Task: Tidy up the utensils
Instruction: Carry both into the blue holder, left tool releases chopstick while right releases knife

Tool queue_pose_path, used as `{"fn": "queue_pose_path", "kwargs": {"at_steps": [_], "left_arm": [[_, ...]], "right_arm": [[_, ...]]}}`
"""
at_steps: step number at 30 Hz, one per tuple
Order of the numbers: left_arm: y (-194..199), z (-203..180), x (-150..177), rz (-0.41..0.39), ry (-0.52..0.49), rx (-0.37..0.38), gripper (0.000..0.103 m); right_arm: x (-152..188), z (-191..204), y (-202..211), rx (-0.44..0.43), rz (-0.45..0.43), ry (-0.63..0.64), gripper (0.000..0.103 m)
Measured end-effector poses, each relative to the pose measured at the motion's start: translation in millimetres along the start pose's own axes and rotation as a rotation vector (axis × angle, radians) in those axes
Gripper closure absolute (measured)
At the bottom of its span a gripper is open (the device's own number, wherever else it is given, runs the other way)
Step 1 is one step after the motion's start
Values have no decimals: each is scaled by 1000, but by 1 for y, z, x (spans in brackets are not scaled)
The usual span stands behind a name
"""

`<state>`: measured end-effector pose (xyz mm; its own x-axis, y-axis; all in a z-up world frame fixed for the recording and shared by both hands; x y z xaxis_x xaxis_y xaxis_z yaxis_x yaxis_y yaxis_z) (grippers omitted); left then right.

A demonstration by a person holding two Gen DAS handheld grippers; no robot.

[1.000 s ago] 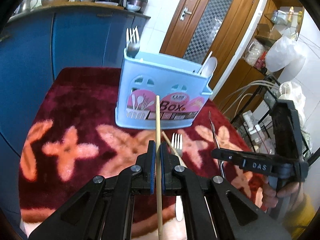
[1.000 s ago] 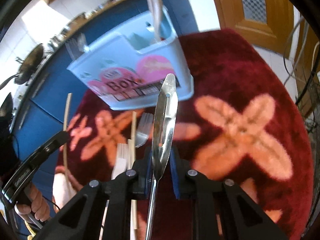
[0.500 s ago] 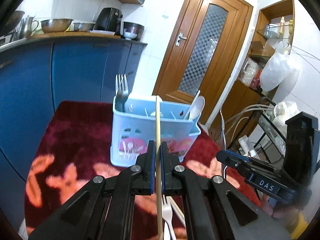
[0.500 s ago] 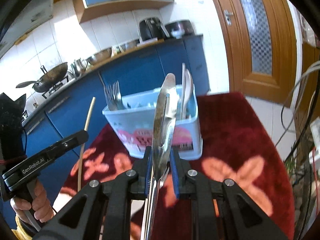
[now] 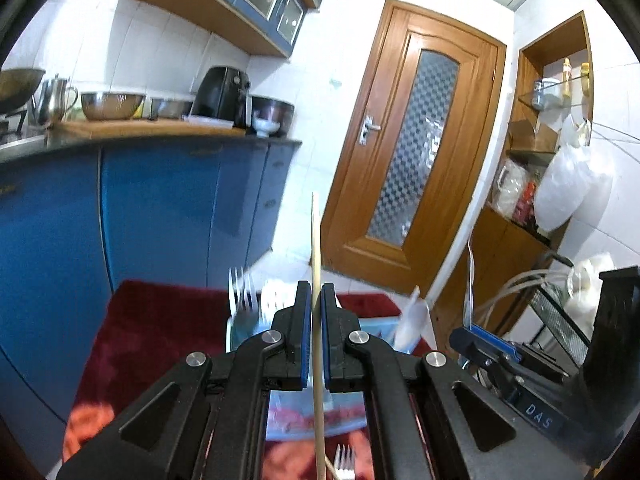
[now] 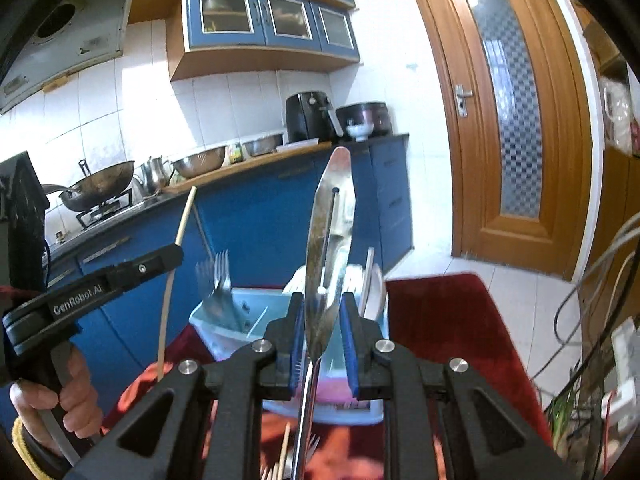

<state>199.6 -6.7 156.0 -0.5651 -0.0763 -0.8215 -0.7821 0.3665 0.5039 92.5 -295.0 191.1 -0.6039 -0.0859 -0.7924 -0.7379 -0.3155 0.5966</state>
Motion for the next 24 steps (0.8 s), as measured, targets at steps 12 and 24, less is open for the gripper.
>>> {"fn": "queue_pose_path", "kwargs": {"at_steps": [12,24], "left_arm": [[-26,12,-44,-174,-21,-56,101],[-63,20,-24,-236,-49,-145,100]], "right_arm": [[-32,2,-33,75,-99,64,84],[-27,0,-63,133,-147,126,84]]}}
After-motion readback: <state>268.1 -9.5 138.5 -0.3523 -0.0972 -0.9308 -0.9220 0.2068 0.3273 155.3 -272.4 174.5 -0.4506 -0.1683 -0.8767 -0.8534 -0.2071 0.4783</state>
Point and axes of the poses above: each gripper's, at about its wrist camera, not at the fingertips, and y roughly against the way its jaws point, z to its left, x to its underside, the point moved 1 cm from there along -y, roughly the way its jaws point, and after that the axes turned 11 degrees about z, right-handed, at the moved point
